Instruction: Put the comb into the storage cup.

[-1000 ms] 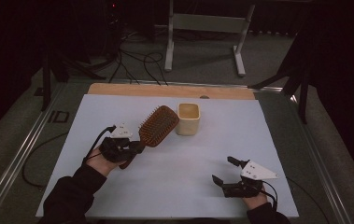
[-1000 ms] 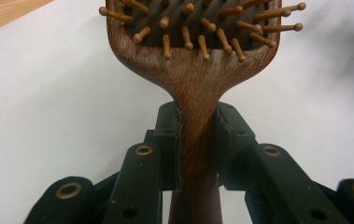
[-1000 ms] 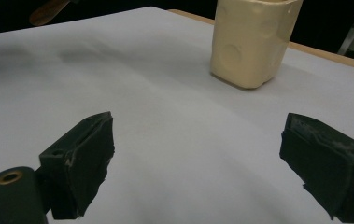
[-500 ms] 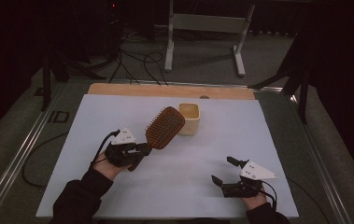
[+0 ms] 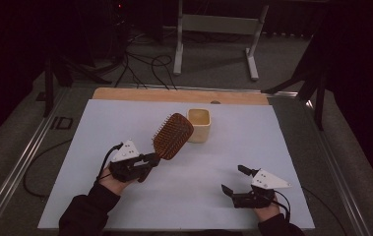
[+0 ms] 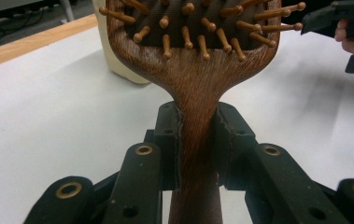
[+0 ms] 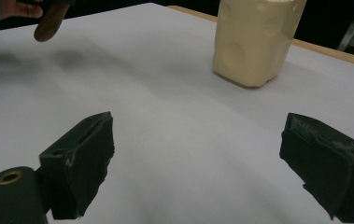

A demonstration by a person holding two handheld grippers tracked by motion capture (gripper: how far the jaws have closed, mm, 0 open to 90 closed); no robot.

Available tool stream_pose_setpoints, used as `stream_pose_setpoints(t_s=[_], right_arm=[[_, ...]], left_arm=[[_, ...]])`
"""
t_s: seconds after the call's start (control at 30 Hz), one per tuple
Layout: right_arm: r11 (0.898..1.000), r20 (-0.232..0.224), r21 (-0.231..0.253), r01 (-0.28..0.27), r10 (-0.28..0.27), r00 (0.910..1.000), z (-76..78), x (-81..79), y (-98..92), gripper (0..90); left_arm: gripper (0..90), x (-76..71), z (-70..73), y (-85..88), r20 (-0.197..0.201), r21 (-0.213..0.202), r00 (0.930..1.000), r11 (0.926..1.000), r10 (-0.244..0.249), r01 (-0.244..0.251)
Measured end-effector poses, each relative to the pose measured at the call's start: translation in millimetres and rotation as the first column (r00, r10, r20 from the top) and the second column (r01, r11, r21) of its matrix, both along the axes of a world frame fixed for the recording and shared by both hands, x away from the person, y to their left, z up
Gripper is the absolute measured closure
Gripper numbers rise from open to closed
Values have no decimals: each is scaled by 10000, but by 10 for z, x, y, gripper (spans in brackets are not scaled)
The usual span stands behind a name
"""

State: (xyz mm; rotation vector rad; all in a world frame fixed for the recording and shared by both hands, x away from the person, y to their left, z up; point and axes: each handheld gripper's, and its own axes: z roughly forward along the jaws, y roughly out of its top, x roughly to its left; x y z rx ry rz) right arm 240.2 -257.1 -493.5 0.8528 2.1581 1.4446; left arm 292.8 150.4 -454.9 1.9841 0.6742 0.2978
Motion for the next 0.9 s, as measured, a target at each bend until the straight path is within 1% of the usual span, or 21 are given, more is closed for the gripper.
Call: stream_pose_setpoints(t_s=[0.17,0.2,0.27,0.33,0.4,0.47,0.53,0.63,0.73,0.83,0.9], right_arm=[[9999,-38,23,137,-137,9999,58,-1,18,99],[9999,-63,34,141,-140,9999,80,-6,28,99],[9999,-35,48,132,-132,9999,127,-15,48,99],[9998,-82,-75,205,-205,9998,178,-23,77,99],[9996,-154,-89,264,-266,9995,231,-30,106,99],[9992,-263,-60,400,-401,9988,295,-34,133,99],[9992,-337,47,403,-401,9986,373,-34,148,99],[9988,-329,325,359,-348,9989,502,-22,169,100],[9982,-231,522,285,-274,9994,621,1,200,99],[9983,-53,505,300,-298,9995,726,31,236,99],[9980,-16,496,395,-395,9992,790,60,257,100]], left_arm=[[735,-16,-62,23,64,4,10000,10000,-41,41],[735,-17,-70,22,31,-31,10000,10000,-7,7],[735,-15,-87,18,14,27,10000,10000,16,-16],[736,-17,-98,13,-1,98,10000,9999,47,-47],[736,-19,-102,16,-2,85,10000,10000,23,-23],[736,-23,-100,19,55,49,10000,10000,12,-12],[736,-26,-97,18,93,33,10000,10000,27,-28],[736,-27,-97,18,116,-41,9999,10000,-6,7],[736,-32,-96,15,179,-24,9998,10000,-13,14],[736,-32,-93,18,214,-27,9998,10000,-21,22],[736,-26,-90,22,202,-27,9998,10000,-11,12]])
